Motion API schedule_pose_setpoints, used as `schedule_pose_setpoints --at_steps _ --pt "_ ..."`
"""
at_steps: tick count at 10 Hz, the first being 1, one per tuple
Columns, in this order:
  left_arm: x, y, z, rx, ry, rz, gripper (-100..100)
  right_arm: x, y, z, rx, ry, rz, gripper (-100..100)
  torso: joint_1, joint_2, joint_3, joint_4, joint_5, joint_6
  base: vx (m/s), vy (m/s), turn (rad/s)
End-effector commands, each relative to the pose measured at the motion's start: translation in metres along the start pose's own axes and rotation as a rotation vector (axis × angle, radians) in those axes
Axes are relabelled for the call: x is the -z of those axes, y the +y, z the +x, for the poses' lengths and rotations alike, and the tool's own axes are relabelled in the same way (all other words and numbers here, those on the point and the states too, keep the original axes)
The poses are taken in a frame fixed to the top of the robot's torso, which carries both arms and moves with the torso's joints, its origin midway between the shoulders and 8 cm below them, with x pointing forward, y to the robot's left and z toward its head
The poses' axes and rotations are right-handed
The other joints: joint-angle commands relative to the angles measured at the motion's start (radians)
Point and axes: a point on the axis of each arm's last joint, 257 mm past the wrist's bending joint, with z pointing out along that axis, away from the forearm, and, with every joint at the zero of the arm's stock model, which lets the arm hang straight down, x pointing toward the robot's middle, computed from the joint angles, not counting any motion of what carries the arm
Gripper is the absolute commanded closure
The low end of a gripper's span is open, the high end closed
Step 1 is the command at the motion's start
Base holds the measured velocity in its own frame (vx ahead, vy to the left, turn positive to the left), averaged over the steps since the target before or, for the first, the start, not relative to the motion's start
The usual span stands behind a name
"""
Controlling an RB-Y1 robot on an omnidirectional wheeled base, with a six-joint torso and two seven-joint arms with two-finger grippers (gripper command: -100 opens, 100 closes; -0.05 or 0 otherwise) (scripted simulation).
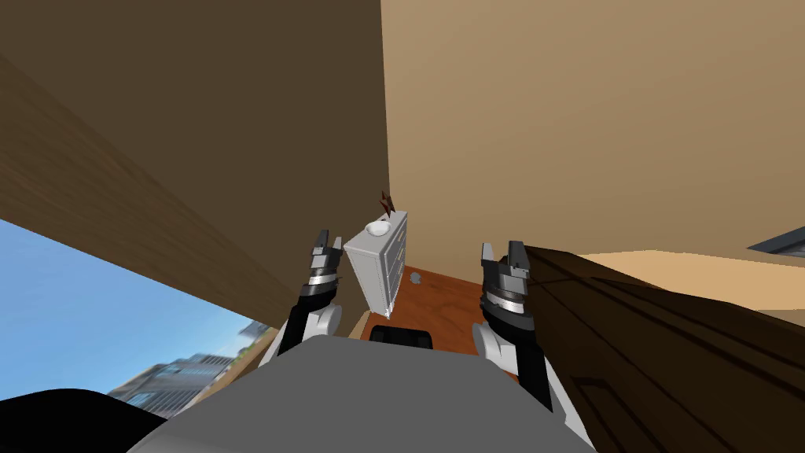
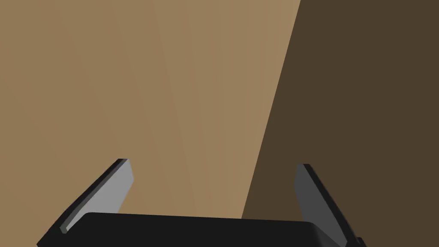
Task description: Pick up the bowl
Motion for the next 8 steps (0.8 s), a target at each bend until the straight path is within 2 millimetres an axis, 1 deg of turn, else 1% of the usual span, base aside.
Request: schedule_pose_setpoints --at_steps 1,3,5,6,7,8 --pt "-0.004 0.004 0.006 -0.008 0.036 -0.009 -100 0.000 0.000 0.000 0.000 0.000 0.000 0 0.000 0.000 0.000 0.000 0.000 0.000 -0.002 -0.005 0.016" --pt "-0.012 0.014 0.015 -0.016 0.086 -0.032 -100 0.000 0.000 0.000 0.000 0.000 0.000 0 0.000 0.000 0.000 0.000 0.000 0.000 -0.007 -0.016 0.035" --pt "-0.025 0.024 0.025 -0.018 0.127 -0.056 -100 0.000 0.000 0.000 0.000 0.000 0.000 0 -0.001 0.000 0.000 0.000 0.000 0.000 -0.015 -0.025 0.052" --pt "-0.024 0.027 0.025 -0.019 0.129 -0.069 -100 0.000 0.000 0.000 0.000 0.000 0.000 0 -0.002 0.001 0.000 0.000 0.000 0.000 -0.013 -0.022 0.016" --pt "-0.032 0.031 0.030 -0.018 0.145 -0.079 -100 0.000 0.000 0.000 0.000 0.000 0.000 0 -0.001 0.001 0.000 0.000 0.000 0.000 -0.015 -0.018 0.045" --pt "-0.032 0.035 0.030 -0.019 0.147 -0.092 -100 0.000 0.000 0.000 0.000 0.000 0.000 0 -0.001 0.001 0.000 0.000 0.000 0.000 -0.012 -0.014 0.022"
